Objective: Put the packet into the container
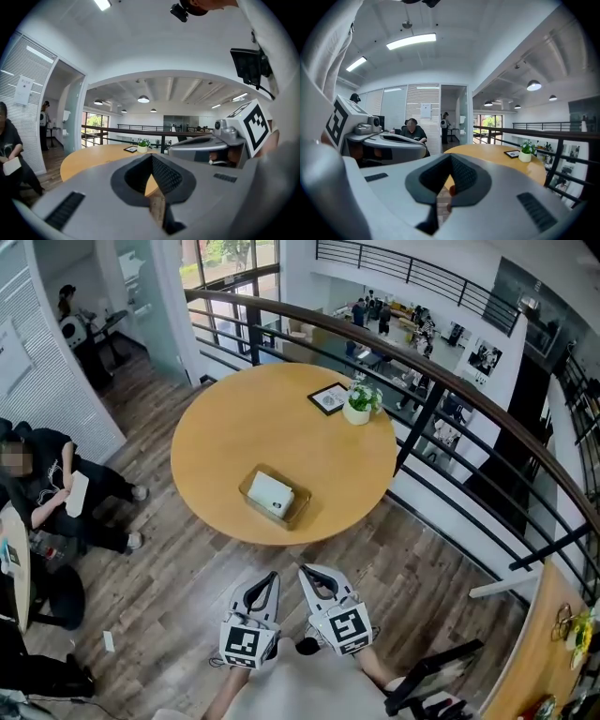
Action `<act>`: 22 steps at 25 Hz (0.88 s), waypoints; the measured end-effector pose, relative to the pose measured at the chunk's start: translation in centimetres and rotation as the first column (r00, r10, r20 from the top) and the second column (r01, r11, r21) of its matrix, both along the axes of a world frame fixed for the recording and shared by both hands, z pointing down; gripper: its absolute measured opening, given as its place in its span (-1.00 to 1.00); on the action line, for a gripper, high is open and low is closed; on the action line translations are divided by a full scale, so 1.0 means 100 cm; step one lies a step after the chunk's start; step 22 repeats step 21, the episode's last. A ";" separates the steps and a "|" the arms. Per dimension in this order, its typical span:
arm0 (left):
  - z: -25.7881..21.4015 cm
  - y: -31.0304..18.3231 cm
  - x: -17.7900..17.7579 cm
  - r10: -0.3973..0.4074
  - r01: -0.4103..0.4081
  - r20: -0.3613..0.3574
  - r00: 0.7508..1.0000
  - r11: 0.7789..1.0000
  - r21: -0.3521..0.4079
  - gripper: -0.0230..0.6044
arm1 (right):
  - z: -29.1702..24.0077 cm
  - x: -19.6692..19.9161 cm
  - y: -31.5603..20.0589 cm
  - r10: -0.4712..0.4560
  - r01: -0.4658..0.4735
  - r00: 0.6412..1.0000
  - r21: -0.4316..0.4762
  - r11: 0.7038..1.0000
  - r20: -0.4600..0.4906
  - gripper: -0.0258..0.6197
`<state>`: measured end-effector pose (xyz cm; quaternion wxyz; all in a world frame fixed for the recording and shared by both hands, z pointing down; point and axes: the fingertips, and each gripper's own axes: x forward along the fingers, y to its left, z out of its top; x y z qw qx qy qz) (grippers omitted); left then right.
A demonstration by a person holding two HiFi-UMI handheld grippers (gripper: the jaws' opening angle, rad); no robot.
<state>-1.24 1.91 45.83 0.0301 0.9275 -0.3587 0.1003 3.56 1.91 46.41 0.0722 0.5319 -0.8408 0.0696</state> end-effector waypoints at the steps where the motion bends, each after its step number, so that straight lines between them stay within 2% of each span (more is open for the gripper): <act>1: -0.002 -0.001 0.001 0.005 -0.005 -0.001 1.000 1.000 0.006 -0.91 | -0.001 0.001 0.000 0.004 -0.004 1.000 0.003 1.000 -0.003 -0.91; 22: -0.003 -0.019 -0.019 -0.005 0.005 -0.002 1.000 0.999 0.040 -0.91 | 0.001 -0.016 -0.015 0.012 -0.011 1.000 0.020 1.000 -0.027 -0.91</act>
